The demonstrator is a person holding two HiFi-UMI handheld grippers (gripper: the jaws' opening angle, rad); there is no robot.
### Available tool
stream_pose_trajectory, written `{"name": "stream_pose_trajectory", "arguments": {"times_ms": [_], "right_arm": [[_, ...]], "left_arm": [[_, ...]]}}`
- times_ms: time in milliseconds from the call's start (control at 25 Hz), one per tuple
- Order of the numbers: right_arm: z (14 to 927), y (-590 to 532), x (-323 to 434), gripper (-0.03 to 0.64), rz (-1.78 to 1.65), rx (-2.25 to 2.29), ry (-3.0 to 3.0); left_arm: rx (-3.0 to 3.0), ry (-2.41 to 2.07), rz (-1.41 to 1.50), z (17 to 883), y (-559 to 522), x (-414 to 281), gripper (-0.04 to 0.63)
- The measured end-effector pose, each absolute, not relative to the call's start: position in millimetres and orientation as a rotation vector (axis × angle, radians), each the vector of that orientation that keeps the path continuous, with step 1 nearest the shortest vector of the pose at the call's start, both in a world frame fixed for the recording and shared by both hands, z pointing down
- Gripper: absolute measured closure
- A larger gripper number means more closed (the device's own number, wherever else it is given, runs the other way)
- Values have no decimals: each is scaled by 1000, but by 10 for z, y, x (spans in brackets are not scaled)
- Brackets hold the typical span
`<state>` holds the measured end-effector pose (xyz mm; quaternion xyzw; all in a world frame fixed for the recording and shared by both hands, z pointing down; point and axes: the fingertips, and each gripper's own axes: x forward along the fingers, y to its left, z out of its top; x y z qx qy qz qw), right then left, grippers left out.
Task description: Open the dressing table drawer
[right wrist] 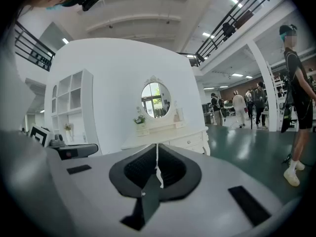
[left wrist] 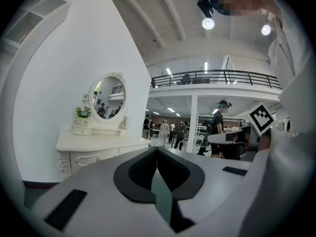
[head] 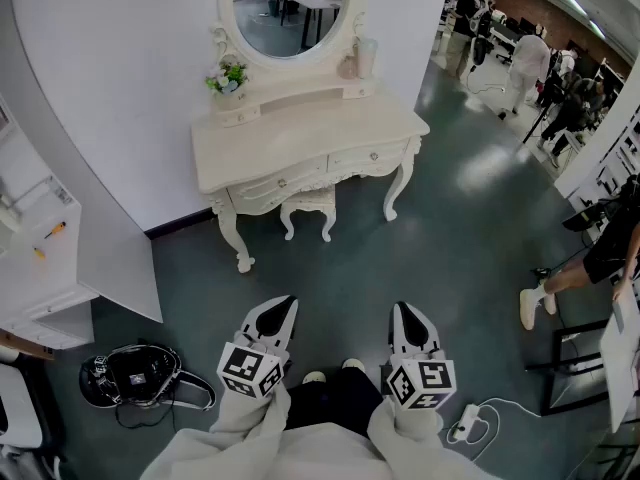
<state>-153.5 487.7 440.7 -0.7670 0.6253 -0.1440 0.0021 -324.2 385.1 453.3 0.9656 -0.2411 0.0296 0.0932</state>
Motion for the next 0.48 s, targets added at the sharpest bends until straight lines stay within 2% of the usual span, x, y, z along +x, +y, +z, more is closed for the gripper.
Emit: {"name": "stream_pose_trajectory", "arguments": {"times_ms": [480], "right_arm": [[4479, 4703, -1526, 578, -500, -2425, 1926]], "left_arm": [[2865, -723, 114, 4558, 3709, -3291, 578]]}}
